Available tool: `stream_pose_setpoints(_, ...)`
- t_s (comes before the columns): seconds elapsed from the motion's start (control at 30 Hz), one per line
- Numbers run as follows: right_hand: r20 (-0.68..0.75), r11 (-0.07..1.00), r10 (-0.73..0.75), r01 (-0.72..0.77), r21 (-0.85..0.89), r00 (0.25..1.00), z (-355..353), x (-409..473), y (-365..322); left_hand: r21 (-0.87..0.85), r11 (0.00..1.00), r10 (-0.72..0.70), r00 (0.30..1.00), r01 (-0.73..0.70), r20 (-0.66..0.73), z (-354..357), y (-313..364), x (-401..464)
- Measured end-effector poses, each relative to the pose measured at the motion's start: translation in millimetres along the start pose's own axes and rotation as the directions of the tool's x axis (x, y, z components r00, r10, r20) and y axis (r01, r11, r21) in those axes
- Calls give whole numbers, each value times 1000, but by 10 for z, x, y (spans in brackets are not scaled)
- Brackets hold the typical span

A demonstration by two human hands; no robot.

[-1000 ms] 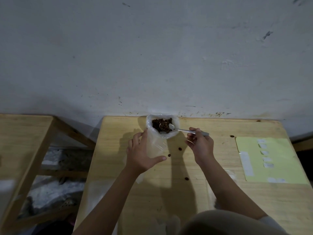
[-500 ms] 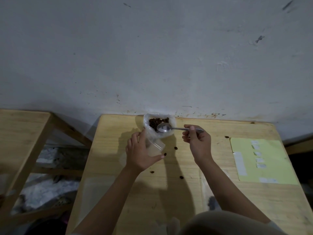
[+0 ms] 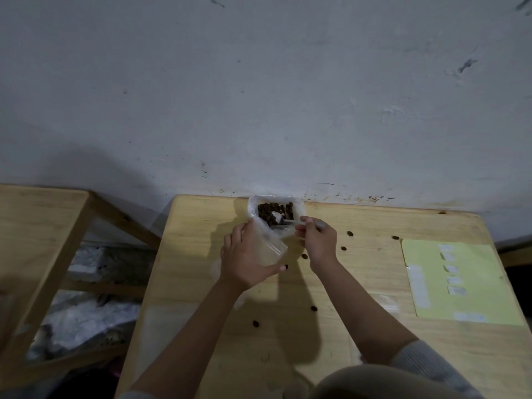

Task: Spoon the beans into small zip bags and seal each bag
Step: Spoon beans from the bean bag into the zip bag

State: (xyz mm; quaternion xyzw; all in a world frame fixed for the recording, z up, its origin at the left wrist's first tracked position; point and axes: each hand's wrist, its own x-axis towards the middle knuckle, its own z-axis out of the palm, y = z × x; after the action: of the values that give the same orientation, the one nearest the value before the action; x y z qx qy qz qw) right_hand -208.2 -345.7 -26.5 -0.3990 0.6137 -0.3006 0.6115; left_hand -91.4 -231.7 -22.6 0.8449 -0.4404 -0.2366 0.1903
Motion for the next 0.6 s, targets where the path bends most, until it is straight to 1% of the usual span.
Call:
stream_pose_setpoints(0.1, -9, 984, 127, -125, 127, 992, -18, 23, -1, 3, 1000, -1, 1000, 1, 8, 4, -9, 5)
stream_pose_setpoints(0.23, 24, 961, 155, -157, 226, 988, -113, -3, -58, 17, 1000, 1, 1000, -1, 11, -8, -30, -16)
stream_pose_setpoints(0.4, 92, 955, 90, -112, 275, 992, -301, -118, -189, -8, 1000, -14, 1000, 13, -24, -24, -58, -70)
stream_pose_setpoints(0.6, 171, 978, -34, -3, 210, 985, -512, -288, -272, -33, 999, -7, 998, 5, -59, -47, -6, -130)
